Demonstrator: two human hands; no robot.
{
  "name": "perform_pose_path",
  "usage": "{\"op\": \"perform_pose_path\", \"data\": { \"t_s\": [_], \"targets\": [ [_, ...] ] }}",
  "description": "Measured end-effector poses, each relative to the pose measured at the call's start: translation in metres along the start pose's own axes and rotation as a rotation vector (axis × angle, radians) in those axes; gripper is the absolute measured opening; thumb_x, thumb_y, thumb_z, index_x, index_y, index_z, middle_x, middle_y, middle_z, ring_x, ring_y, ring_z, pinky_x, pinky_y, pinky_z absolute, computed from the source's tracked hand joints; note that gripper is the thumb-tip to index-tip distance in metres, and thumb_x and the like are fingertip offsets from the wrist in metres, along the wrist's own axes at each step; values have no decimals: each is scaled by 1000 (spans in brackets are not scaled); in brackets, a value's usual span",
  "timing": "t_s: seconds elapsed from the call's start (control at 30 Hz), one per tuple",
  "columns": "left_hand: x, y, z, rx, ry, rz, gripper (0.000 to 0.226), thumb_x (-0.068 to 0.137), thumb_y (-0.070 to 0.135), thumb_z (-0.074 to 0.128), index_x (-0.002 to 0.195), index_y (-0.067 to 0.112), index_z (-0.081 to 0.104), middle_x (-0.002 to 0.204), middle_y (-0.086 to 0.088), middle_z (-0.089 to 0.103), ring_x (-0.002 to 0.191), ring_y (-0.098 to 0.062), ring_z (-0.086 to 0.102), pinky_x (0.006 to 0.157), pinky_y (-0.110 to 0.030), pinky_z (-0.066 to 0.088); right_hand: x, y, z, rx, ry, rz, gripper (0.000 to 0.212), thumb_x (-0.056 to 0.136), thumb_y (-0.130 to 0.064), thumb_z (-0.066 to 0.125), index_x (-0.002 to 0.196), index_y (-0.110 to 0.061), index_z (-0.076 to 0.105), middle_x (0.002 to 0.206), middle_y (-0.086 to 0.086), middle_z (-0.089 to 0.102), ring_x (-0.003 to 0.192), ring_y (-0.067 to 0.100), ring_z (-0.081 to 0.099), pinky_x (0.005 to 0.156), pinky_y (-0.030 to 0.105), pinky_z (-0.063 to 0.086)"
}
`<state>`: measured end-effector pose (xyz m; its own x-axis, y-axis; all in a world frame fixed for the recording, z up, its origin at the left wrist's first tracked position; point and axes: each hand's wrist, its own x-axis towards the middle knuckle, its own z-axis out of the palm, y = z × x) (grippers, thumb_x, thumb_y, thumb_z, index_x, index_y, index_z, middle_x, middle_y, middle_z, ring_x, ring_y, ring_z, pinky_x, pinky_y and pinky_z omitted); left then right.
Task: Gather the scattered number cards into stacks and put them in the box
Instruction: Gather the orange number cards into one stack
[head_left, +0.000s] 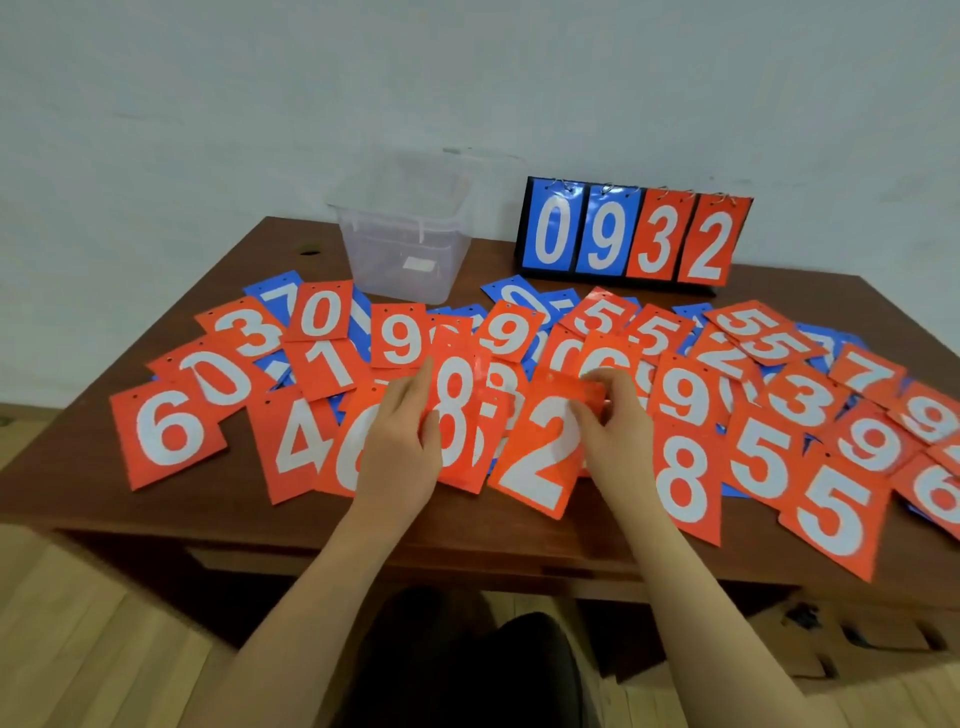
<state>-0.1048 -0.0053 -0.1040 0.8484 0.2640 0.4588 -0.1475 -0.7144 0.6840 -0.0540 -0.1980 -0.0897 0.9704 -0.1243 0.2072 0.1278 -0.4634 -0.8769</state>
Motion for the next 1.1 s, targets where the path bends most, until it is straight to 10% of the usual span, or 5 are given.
{"op": "perform_pose_path", "data": {
  "t_s": [0.17,0.27,0.4,0.83,1.1],
  "targets": [
    [5,2,-3,-158,-38,6,50,93,18,50,141,18,36,137,-2,45,124,-13,46,90,-29,51,2,-23,0,308,13,34,28,90,-18,61,115,-28,53,121,-8,55,107,10,59,77,29,57],
    [11,6,-4,-276,-103,-49,50,93,23,49,139,30,32,129,17,38,110,8,44,79,-8,47,2,-32,11,309,-10,9,26,89,-18,62,110,-31,53,116,-13,54,104,9,58,78,30,57],
    [16,9,3,-366,-184,-103,55,89,30,55,139,33,33,126,15,42,115,-5,49,80,-17,52,2,-31,30,327,-49,2,26,89,-16,62,108,-32,53,110,-19,55,98,5,60,75,25,56],
    [17,11,29,-206,-156,-219,57,92,26,53,144,28,28,143,2,39,129,-15,41,94,-31,47,19,37,1,-588,79,298,66,77,-57,66,127,-17,51,137,9,40,129,30,33,107,47,27],
    [11,12,33,-154,-105,-191,57,92,24,53,143,22,30,141,-2,42,130,-18,40,98,-35,45,28,37,5,-532,-16,353,56,76,-43,74,118,-17,47,130,7,42,126,29,37,107,44,25]
  ]
}}
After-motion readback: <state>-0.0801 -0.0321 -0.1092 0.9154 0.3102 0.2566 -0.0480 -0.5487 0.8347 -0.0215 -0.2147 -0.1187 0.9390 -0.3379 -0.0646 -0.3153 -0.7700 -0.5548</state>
